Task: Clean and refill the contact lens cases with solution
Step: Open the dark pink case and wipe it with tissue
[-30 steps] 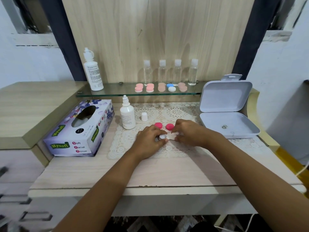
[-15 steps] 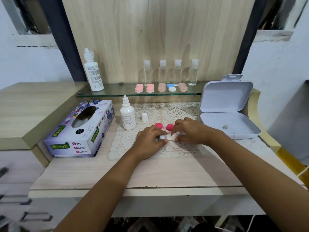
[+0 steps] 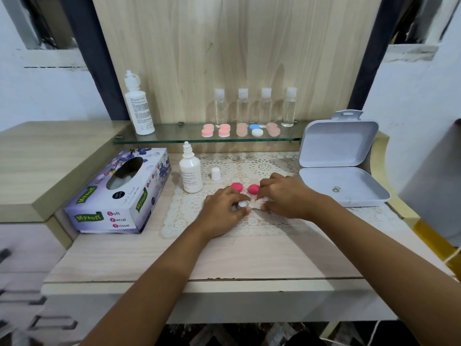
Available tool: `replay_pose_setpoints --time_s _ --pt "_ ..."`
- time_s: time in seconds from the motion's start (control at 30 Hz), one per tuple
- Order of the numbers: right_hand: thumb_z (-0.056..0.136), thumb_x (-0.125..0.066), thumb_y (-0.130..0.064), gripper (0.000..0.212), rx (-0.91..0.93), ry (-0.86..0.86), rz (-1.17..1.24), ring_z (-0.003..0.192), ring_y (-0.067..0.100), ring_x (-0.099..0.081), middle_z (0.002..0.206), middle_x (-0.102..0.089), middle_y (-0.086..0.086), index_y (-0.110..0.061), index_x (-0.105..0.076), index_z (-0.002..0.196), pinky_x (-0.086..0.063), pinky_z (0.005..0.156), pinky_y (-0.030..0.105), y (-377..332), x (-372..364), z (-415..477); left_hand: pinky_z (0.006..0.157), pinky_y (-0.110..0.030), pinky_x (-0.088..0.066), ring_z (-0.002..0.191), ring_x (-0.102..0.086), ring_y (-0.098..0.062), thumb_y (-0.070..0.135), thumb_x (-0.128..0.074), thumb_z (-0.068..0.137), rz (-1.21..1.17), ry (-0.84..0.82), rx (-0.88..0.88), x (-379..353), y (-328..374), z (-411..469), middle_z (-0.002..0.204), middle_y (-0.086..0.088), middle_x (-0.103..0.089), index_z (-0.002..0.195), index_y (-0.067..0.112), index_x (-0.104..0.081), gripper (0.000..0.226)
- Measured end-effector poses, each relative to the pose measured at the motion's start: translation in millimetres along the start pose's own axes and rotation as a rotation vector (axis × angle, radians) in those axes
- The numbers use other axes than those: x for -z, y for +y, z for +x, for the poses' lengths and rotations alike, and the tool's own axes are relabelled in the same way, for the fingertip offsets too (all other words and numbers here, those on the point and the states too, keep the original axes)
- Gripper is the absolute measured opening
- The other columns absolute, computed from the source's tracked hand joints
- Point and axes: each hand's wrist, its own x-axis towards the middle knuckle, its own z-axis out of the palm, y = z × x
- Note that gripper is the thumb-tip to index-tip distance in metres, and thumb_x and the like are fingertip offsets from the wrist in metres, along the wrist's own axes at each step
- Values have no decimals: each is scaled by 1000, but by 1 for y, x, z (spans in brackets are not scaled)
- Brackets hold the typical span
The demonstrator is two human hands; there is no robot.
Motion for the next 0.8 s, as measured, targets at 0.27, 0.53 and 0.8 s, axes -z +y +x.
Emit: replay_pose_setpoints --time_s 0.27,0.53,0.8 --pt "88 -57 -20 36 -20 -85 254 114 22 -43 120 -54 6 -14 -55 124 -32 86 26 6 -2 7 101 -39 -33 117 -46 -15 32 -60 88 -6 -2 0 -1 0 0 120 3 -56 114 24 -65 28" --pt "86 -64 -27 30 -153 -32 500 86 14 -51 98 -59 -1 -15 -58 113 -36 62 23 13 -12 3 101 -40 -34 114 -47 -15 33 -58 90 -9 -10 0 1 1 -2 119 2 -55 118 22 -64 30" --pt "89 -61 -27 11 -241 219 907 70 -2 -53 76 -59 -14 -20 -65 97 -39 67 19 11 -22 -6 92 -34 -40 101 -53 -17 31 -47 96 -147 22 25 5 5 -3 103 0 -60 116 19 -65 29"
